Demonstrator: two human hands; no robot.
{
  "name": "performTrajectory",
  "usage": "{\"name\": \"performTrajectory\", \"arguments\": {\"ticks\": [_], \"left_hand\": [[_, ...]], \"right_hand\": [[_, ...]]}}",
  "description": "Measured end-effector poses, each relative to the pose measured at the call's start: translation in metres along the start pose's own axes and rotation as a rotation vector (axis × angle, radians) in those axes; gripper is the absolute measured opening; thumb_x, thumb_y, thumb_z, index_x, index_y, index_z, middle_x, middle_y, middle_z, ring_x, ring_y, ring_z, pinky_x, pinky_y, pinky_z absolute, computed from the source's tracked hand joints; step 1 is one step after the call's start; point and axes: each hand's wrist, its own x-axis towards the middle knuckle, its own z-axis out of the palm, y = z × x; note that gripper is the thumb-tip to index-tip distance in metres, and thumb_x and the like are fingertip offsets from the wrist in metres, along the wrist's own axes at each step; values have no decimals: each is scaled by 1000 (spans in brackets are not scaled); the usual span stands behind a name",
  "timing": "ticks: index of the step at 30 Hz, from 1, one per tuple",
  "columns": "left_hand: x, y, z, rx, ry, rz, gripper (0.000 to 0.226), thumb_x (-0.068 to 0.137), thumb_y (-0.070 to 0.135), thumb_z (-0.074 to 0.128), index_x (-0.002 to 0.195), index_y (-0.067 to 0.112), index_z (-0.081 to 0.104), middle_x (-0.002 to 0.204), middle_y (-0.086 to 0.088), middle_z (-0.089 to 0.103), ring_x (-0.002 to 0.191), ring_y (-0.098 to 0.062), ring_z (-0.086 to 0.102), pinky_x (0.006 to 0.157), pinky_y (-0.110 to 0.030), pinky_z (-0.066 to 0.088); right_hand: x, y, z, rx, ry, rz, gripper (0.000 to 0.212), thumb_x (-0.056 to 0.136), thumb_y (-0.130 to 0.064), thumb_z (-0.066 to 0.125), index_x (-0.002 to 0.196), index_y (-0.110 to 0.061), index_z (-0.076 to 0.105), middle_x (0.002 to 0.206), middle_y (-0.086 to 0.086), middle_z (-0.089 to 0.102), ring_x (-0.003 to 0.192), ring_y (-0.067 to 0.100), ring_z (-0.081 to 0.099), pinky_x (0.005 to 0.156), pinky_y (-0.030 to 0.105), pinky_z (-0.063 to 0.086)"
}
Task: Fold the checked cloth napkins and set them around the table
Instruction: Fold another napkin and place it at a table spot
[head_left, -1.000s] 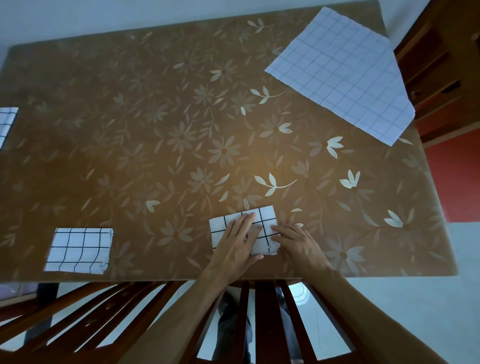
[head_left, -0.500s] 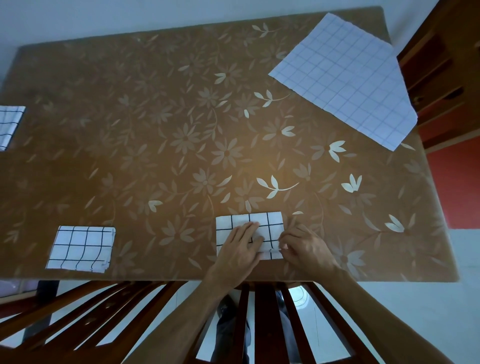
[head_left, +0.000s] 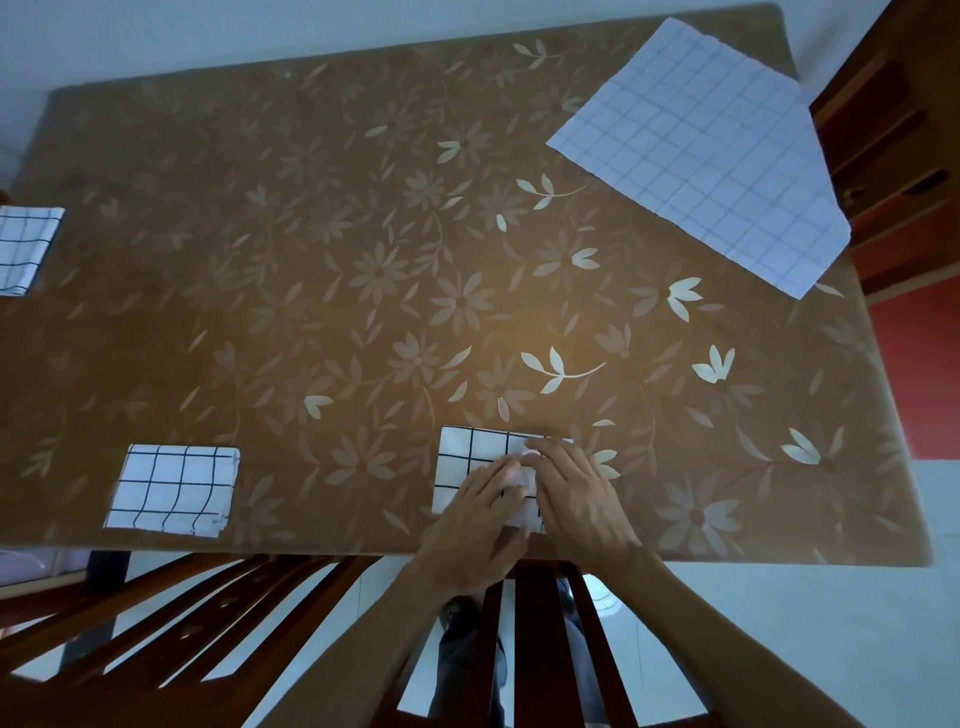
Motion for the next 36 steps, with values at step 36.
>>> {"name": "performTrajectory", "arguments": {"ticks": [36], "left_hand": [[-6,40,-52,171,-61,-523,64,97,51,35,151,18,34,155,-9,35,141,-27,36,113,-40,35]], "right_hand": [[2,-12,-59,-115,-283,88,53,98,-35,43,146,-14,38,151,7,37,135,27,38,112,39,28]]}}
